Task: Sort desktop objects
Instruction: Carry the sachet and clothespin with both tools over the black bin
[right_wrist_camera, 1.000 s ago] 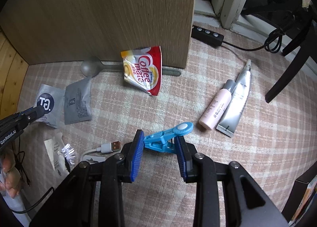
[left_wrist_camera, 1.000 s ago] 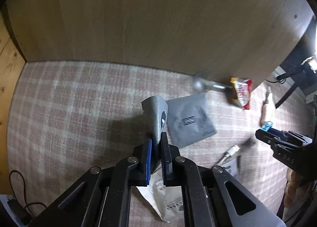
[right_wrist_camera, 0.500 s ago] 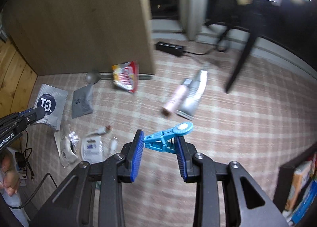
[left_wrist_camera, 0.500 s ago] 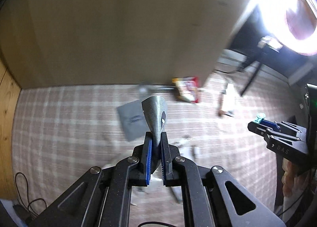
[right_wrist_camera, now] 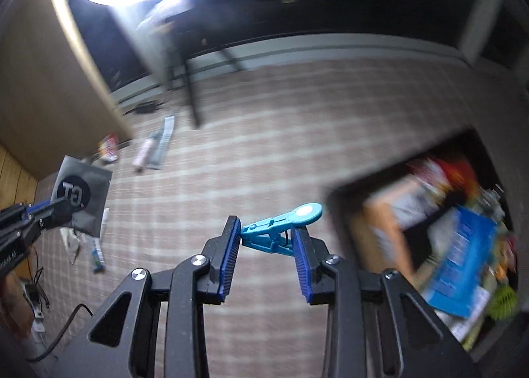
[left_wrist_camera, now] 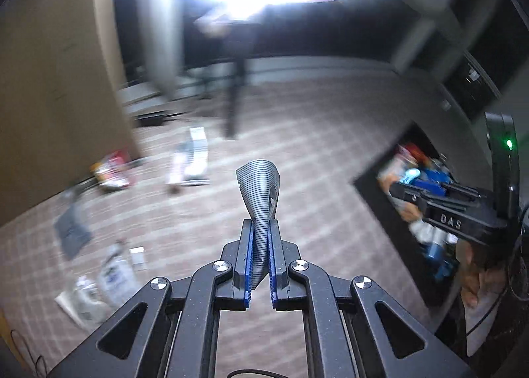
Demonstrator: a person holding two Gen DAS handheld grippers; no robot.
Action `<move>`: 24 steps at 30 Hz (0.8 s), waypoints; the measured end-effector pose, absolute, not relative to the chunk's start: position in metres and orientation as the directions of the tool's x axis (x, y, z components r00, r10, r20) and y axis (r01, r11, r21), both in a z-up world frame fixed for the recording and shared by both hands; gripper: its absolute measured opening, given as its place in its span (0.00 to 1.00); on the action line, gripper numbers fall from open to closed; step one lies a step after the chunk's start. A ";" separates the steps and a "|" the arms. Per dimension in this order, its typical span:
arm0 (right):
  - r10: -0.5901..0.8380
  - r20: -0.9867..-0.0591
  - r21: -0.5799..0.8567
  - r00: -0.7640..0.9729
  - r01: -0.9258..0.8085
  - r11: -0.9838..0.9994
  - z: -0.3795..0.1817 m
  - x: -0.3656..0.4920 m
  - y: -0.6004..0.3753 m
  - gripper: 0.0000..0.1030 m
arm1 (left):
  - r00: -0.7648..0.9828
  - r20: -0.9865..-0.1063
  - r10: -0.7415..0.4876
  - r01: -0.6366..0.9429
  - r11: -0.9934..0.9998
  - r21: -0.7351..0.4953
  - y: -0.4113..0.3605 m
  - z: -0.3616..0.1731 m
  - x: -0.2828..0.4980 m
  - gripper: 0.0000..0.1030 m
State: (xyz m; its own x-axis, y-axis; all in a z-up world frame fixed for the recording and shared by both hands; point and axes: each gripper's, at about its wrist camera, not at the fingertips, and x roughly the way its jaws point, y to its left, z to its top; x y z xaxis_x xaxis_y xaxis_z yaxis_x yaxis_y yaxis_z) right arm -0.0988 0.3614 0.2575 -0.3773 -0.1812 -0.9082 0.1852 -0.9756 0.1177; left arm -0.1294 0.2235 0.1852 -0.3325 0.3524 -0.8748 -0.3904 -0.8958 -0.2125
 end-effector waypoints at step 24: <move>-0.055 -0.911 0.151 -0.408 -0.205 -0.967 0.271 -0.038 0.642 0.30 | -0.112 -0.834 0.541 -0.667 -0.663 -0.340 0.533 0.206 -0.056 0.07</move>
State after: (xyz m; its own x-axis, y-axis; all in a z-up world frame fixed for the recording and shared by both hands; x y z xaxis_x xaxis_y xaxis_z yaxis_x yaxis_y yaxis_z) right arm -0.0379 0.6421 0.2712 -0.4085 -0.0552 -0.9111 -0.2055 -0.9670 0.1507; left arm -0.0563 0.5327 0.2059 -0.1122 0.5407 -0.8337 -0.6670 -0.6628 -0.3401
